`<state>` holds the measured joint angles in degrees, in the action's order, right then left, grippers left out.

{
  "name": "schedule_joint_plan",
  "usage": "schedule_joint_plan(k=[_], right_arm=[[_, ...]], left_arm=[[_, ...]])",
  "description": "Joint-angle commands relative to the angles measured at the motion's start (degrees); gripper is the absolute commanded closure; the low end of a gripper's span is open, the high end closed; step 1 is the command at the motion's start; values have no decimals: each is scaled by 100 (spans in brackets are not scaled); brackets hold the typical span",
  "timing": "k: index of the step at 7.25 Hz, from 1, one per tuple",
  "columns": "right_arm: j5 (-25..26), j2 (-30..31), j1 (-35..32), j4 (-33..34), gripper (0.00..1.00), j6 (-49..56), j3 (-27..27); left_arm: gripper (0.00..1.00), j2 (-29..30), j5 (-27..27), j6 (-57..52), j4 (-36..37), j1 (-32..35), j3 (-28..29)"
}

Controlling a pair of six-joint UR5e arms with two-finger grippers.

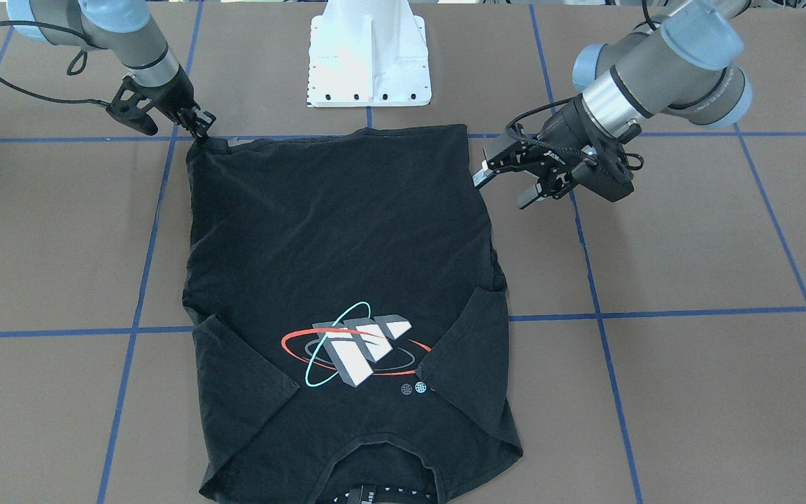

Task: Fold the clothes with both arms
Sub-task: 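Move the left gripper to the other hem corner nearest the robot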

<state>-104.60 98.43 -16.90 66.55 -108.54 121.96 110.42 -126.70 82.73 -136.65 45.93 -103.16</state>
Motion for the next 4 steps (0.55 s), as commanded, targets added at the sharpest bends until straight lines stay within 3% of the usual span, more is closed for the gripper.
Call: schedule_joint_plan(k=[1, 2, 4], right_arm=[[-173, 351, 2, 7, 100, 0, 450], [-209, 544, 11, 7, 100, 0, 565], [-298, 721, 90, 7, 100, -18, 636]], left_arm=[[1, -447, 876, 609, 215, -790, -640], [1, -677, 1397, 786, 913, -1353, -1079], [0, -1073, 2599, 1679, 1272, -2644, -1417]])
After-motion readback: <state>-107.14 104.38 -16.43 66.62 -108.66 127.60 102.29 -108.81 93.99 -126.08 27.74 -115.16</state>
